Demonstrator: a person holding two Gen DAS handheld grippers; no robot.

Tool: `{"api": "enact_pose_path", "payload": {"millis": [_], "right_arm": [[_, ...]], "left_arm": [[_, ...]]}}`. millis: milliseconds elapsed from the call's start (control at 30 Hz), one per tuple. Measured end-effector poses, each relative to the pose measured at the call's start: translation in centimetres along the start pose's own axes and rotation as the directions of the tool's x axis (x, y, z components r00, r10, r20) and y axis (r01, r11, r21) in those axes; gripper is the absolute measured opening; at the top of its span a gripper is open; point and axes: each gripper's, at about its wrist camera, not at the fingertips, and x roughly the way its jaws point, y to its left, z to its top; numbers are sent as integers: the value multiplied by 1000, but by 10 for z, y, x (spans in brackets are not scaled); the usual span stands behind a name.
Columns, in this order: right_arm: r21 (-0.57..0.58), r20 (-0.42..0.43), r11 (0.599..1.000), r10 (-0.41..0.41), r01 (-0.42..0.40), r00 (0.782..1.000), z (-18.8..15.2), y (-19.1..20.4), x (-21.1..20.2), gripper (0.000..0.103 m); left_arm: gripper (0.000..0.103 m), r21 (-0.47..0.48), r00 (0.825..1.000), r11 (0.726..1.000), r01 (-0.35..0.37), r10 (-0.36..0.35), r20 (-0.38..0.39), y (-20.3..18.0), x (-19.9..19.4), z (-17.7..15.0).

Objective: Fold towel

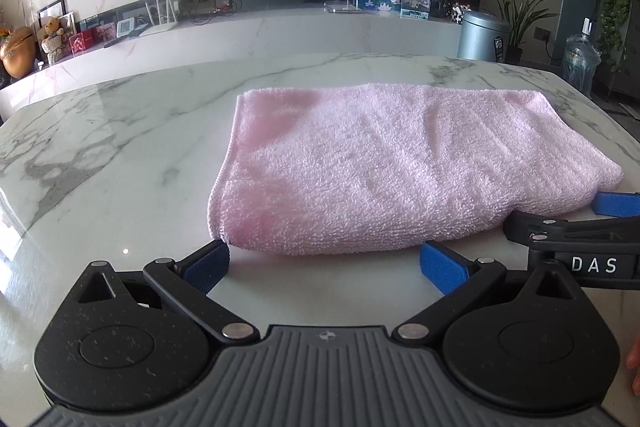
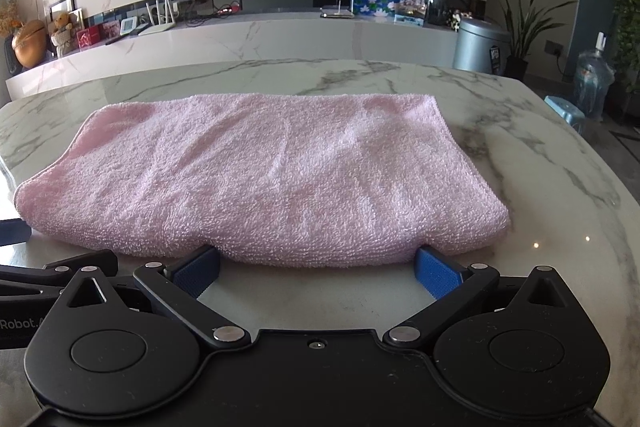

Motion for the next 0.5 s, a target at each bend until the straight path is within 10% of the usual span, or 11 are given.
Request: {"api": "enact_pose_path", "payload": {"millis": [500], "right_arm": [[6,2,1000,-4,4,1000,-1,1,1,103]], "left_arm": [[103,1,1000,1000,3,-3,3,1,1,2]]}}
